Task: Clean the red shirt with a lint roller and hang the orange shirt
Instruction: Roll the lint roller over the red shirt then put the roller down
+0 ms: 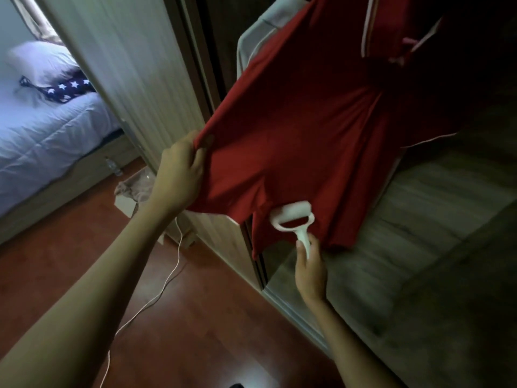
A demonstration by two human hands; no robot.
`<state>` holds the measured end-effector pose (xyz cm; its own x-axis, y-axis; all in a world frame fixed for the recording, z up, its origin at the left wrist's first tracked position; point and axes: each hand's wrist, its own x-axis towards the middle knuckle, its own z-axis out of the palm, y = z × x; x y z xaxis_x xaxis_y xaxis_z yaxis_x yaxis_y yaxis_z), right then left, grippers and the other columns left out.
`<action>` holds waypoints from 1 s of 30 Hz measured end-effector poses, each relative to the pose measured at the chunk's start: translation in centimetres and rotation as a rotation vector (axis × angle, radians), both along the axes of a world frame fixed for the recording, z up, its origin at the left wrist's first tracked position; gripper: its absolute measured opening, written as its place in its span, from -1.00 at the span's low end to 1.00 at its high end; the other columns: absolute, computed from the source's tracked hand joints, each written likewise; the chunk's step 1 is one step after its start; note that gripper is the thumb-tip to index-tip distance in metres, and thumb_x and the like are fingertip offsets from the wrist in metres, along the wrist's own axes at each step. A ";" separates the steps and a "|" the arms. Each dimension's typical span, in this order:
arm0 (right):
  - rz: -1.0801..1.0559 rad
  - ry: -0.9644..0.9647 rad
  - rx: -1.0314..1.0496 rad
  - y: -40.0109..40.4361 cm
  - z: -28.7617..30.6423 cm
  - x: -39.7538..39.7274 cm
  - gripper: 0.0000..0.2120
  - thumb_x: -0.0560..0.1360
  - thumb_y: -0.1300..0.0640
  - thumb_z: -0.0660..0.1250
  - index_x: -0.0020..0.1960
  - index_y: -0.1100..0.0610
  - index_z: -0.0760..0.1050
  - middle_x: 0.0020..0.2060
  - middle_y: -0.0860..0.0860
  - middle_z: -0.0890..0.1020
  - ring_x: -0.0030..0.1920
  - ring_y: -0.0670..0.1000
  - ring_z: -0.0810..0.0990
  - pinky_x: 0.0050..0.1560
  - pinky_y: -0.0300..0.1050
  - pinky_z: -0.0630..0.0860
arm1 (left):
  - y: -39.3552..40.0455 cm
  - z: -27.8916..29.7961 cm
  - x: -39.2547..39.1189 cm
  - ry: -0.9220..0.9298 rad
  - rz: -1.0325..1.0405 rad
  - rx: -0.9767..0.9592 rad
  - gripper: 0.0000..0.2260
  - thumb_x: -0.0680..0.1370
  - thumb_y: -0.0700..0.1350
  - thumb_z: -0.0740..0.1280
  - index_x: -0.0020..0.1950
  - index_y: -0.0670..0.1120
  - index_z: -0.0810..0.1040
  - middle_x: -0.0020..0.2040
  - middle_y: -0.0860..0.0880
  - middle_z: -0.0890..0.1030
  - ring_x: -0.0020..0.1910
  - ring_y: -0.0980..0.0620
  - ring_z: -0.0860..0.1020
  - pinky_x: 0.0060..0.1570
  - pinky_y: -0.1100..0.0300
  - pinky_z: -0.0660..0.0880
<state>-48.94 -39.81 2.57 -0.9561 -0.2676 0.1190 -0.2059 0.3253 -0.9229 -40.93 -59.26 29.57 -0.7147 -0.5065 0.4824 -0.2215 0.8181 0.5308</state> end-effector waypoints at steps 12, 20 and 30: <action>-0.221 0.170 -0.160 1.1 12.2 -9.9 -0.67 0.63 0.09 0.20 0.37 0.12 0.41 -0.02 0.04 0.65 -0.07 0.00 0.61 -0.17 -0.33 0.31 | 2.0 -0.9 -2.4 -0.127 -0.085 -0.267 -0.21 0.38 -0.27 0.48 0.51 -0.13 0.13 0.36 -0.20 0.34 0.13 -0.26 0.51 0.02 -0.13 0.54; -0.185 0.115 -0.132 3.9 10.2 -9.9 -0.73 0.63 0.05 0.18 0.31 0.04 0.44 -0.09 -0.07 0.62 -0.12 -0.04 0.61 -0.11 -0.17 0.41 | -0.9 -1.3 -2.7 -0.219 -0.083 -1.072 -0.13 0.37 -0.02 0.35 0.58 -0.03 -0.05 0.58 -0.18 -0.14 0.54 -0.26 -0.08 0.46 -0.23 0.02; -0.226 0.117 -0.176 2.9 13.9 -15.0 -0.74 0.63 0.14 0.20 0.28 0.20 0.46 -0.09 -0.02 0.56 -0.09 0.03 0.56 -0.13 -0.25 0.32 | -0.1 1.2 -3.8 -0.323 0.109 -0.909 0.03 0.15 -0.31 0.61 0.52 -0.23 0.16 0.58 -0.18 -0.03 0.54 -0.27 -0.10 0.48 -0.18 -0.24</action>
<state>-63.99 -36.95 16.49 -0.9662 -0.0152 0.2575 -0.2547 0.2125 -0.9434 -44.70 -59.35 30.77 -0.8525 -0.1087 0.5113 -0.3447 0.8522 -0.3936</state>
